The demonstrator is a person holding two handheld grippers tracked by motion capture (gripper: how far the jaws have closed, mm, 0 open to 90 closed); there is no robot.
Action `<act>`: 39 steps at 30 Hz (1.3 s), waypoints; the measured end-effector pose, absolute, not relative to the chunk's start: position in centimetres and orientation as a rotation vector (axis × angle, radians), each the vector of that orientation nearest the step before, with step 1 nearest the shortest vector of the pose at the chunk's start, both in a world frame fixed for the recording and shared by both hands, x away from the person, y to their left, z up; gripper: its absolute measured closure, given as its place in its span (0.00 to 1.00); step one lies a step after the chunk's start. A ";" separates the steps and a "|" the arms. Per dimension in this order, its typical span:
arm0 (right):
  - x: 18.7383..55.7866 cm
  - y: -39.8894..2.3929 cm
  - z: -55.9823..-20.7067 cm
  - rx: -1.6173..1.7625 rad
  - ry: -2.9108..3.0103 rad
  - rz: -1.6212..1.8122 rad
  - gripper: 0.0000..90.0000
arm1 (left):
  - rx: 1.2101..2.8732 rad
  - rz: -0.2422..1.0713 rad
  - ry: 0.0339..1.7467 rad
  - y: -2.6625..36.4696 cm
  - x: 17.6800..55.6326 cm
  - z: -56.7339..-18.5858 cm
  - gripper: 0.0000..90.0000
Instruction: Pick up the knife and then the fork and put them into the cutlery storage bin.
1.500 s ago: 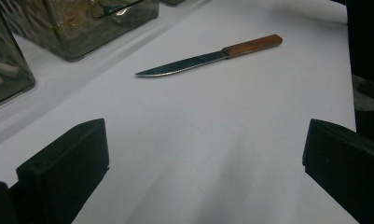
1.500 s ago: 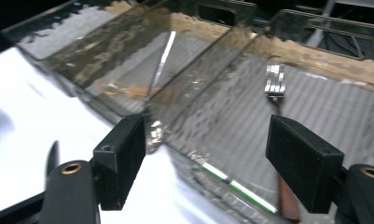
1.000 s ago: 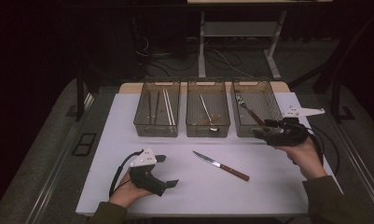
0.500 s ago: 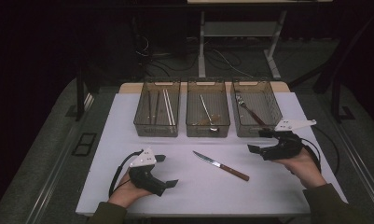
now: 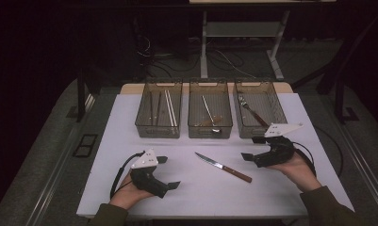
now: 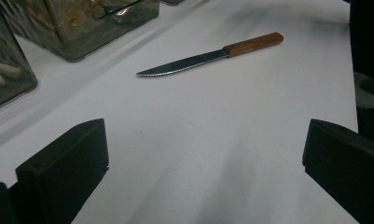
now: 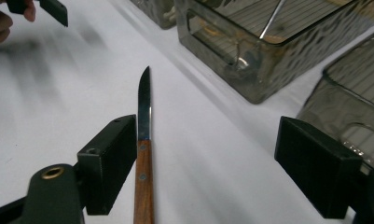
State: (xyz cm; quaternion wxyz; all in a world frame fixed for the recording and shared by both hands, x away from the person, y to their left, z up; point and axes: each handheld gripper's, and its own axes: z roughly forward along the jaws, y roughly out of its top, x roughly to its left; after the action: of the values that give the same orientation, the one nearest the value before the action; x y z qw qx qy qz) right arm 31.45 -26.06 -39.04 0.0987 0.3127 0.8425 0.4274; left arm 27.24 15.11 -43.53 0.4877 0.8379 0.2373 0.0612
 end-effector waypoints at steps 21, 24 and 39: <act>31.2 -21.7 -41.4 0.831 2.685 1.150 0.39 | 2.042 0.150 0.577 15.1 27.3 -43.6 0.00; 31.2 -21.3 -41.7 0.807 2.722 1.111 0.48 | 2.044 0.150 0.578 15.1 27.3 -43.6 0.00; 31.9 -19.0 -42.1 0.757 2.819 0.948 0.72 | 2.044 0.152 0.580 15.1 27.3 -43.6 0.00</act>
State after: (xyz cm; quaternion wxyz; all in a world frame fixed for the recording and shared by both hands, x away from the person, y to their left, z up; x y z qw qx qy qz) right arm 31.89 -18.98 -42.07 0.0363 0.2466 0.9179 0.3088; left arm 27.27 15.08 -43.59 0.4844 0.8395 0.2383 0.0623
